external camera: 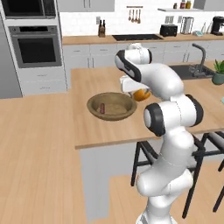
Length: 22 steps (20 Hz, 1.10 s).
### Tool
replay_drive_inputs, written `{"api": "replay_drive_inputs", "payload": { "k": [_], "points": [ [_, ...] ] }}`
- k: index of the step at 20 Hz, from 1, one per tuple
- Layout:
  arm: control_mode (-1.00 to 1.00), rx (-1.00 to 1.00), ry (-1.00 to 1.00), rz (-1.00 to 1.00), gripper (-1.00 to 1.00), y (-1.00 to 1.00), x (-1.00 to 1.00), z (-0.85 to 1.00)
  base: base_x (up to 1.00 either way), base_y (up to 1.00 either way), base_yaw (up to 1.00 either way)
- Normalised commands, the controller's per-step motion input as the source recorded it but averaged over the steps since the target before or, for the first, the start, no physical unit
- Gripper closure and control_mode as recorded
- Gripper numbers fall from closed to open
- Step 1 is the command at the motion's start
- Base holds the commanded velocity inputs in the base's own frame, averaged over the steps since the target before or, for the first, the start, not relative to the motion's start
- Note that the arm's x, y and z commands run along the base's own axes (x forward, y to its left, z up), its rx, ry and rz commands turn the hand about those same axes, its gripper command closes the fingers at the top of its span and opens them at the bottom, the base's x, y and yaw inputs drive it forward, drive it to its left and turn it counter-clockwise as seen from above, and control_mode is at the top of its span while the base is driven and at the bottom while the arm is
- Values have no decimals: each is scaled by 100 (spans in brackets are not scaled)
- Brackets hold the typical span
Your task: Place one bun and one sausage from the bowl on each plate.
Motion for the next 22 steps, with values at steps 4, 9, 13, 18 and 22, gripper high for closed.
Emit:
{"api": "replay_drive_inputs", "payload": {
  "k": [4,9,13,18,22],
  "points": [
    [100,0,0,0,100,0,0,0,35,-57,0],
    [100,0,0,0,100,0,0,0,47,-99,0],
    [100,0,0,0,100,0,0,0,0,-100,0],
    [100,0,0,0,100,0,0,0,9,-100,0],
    [100,0,0,0,100,0,0,0,0,-100,0]
  ]
}}
